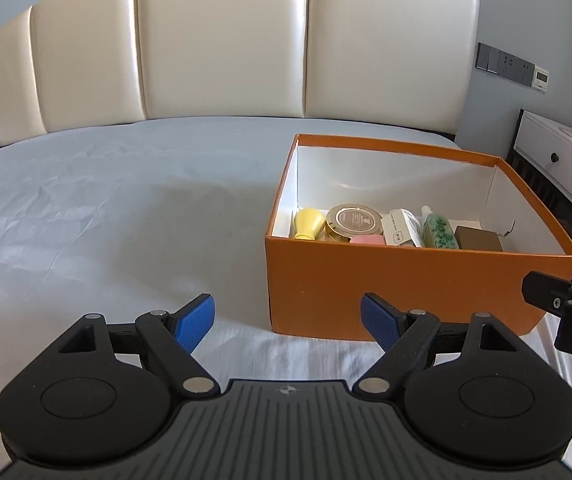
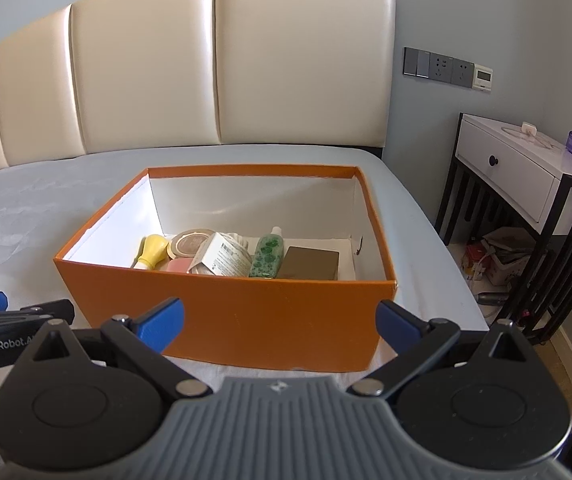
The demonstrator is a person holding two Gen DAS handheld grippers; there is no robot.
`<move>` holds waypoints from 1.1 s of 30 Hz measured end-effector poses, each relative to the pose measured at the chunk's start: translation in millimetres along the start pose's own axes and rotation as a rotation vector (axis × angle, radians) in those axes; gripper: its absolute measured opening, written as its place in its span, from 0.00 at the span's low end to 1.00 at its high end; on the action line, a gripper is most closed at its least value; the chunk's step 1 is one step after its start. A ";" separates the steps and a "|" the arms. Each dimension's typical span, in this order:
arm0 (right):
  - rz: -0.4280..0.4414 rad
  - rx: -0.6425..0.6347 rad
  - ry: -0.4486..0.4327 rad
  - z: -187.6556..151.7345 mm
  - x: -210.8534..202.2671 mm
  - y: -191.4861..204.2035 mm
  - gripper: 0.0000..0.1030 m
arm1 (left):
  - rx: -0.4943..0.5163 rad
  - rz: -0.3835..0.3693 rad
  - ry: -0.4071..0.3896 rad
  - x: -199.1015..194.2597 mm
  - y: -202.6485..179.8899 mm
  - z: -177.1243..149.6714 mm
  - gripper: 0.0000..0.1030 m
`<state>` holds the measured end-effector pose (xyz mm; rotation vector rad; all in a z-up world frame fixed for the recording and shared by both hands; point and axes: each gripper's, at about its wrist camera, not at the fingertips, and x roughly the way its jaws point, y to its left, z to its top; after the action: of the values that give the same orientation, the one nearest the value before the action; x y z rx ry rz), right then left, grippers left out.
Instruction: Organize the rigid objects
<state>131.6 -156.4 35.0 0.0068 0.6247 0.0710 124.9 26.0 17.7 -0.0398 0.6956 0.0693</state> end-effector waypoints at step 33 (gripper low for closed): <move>0.026 -0.014 0.033 -3.7 -2.5 9.1 0.97 | -0.029 -0.005 0.007 -4.3 3.6 -2.1 0.94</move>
<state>126.8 -147.5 33.7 -0.0001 0.6575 0.1011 120.0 29.3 18.8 -0.0699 0.7019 0.0742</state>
